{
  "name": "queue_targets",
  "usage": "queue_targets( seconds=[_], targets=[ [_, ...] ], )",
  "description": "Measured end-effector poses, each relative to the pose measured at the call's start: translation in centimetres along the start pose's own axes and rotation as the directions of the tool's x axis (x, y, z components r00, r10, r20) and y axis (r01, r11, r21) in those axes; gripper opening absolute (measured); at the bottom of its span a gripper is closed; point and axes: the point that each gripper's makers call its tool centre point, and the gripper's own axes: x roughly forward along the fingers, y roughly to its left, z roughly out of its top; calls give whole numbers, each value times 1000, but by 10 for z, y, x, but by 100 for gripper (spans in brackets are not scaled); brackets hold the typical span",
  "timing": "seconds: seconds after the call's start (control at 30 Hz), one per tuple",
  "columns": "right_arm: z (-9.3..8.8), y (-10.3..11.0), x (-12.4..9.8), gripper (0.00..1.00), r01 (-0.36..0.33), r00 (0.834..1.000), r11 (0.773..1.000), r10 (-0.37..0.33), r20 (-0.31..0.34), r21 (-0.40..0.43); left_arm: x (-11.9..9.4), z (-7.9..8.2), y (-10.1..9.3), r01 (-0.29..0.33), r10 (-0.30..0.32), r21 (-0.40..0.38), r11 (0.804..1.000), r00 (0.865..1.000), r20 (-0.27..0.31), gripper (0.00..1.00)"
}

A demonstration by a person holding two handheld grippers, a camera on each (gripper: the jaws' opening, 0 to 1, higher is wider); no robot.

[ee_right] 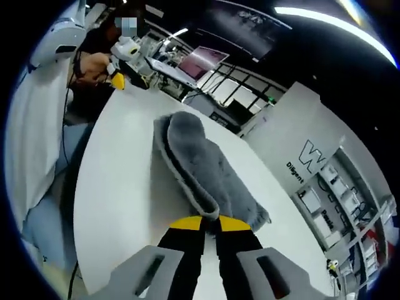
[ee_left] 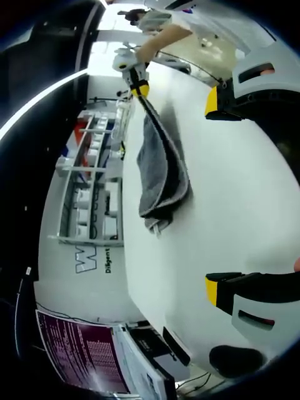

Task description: Open the folded towel by lifting each exposed corner and separating the folded layers until the towel lies flat within the target outline without major curled edges

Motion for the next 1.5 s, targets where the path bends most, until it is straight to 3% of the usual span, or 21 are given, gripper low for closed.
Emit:
queue_targets(
  seconds=[0.37,0.77,0.97,1.23,1.5],
  targets=[
    [-15,-3,-16,3,36,999,997,-36,1,73,0,-1,0,0,0,1,1000,1000,-4,99],
    [-45,16,-19,5,-27,997,992,36,-65,126,1,0,0,5,-5,1,1000,1000,-7,99],
    [-52,28,-24,20,-58,992,992,69,-103,111,2,0,-1,10,-10,5,1000,1000,-9,99],
    [-51,25,-41,30,-15,997,982,28,-68,188,3,0,-1,8,-8,4,1000,1000,-10,99],
    [-39,16,-55,48,48,999,940,-47,-11,338,5,0,-4,19,-19,11,1000,1000,-16,99]
  ],
)
